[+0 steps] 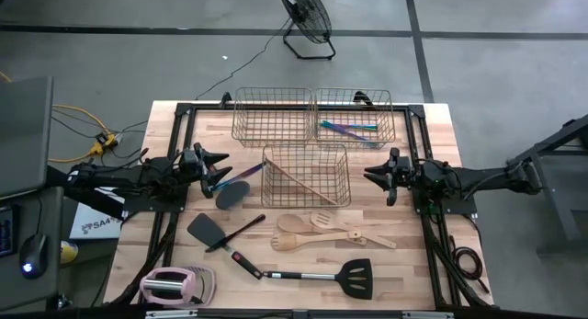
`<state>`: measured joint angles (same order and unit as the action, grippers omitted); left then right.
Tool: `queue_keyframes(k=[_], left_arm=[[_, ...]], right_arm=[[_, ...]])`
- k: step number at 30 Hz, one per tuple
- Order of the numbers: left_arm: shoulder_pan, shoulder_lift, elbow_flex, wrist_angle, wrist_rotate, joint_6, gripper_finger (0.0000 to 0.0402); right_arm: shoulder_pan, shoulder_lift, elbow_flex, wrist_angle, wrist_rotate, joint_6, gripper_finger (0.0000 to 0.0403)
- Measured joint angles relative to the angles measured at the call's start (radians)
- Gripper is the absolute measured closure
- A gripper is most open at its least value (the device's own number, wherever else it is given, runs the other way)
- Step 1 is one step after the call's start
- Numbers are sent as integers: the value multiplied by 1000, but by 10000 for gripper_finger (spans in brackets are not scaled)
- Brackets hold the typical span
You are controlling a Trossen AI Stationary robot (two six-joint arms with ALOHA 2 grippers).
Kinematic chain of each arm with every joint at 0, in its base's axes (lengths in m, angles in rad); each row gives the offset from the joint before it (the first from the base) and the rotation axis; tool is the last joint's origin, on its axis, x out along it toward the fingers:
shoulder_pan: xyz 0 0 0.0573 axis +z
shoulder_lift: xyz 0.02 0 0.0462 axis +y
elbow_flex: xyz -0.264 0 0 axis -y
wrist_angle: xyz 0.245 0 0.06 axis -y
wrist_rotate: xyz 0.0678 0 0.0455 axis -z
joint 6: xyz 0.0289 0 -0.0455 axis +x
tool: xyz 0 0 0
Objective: Pick & Place Kitchen Items
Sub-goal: Put the blue table knife into the top right wire basket
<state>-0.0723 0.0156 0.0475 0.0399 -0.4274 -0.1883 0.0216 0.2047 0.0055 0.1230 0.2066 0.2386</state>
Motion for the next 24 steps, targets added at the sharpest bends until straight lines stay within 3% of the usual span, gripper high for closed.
queue_keyframes(k=[13,24], left_arm=[[0,198,132,-23,-5,0,171],[0,466,368,-230,-79,-99,171]], right_arm=[[0,0,0,0,0,0,325],[0,0,0,0,0,0,325]])
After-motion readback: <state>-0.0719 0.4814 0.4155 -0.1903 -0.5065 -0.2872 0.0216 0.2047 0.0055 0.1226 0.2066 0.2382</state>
